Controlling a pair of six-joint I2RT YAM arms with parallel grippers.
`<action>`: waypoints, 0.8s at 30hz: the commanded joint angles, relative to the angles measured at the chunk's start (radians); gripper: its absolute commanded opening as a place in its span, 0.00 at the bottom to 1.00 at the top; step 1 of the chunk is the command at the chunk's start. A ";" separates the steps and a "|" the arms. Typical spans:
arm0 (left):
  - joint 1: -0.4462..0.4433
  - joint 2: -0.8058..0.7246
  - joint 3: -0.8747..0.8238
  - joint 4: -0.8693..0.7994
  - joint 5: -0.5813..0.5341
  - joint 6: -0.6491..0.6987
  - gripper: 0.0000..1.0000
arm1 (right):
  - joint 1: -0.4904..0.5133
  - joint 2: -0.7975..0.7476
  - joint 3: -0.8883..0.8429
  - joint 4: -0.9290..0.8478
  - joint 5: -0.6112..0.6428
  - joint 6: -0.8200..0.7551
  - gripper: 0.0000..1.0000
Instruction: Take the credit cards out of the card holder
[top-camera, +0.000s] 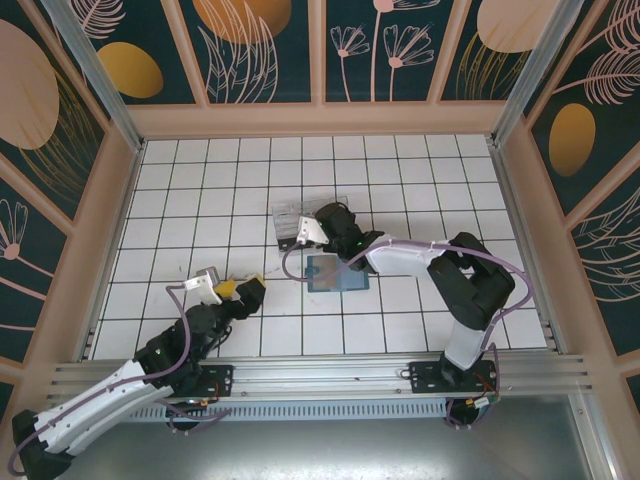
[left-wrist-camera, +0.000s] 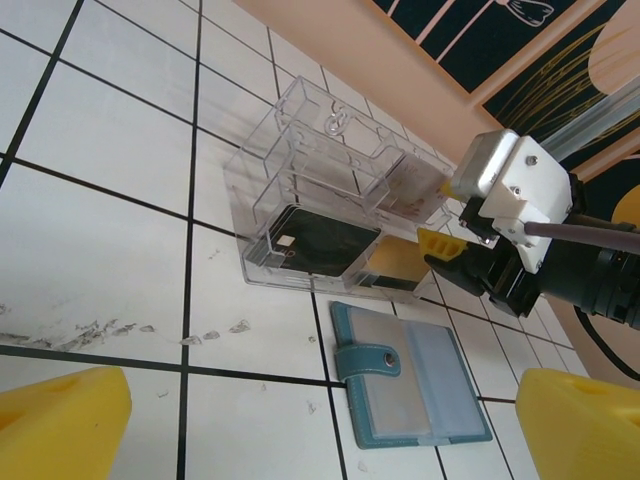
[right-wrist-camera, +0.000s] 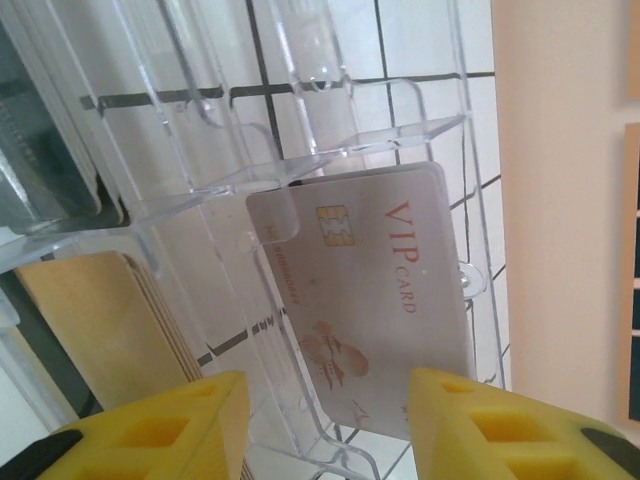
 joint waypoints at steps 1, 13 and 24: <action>-0.002 -0.013 -0.009 -0.028 -0.004 0.021 0.99 | 0.020 -0.032 0.037 -0.057 0.035 0.113 0.47; -0.001 0.087 0.012 0.028 0.026 0.012 0.95 | 0.066 -0.271 -0.082 -0.196 0.020 0.673 0.45; -0.001 0.553 0.162 0.244 0.175 -0.028 0.77 | 0.039 -0.399 -0.298 -0.165 -0.140 1.277 0.44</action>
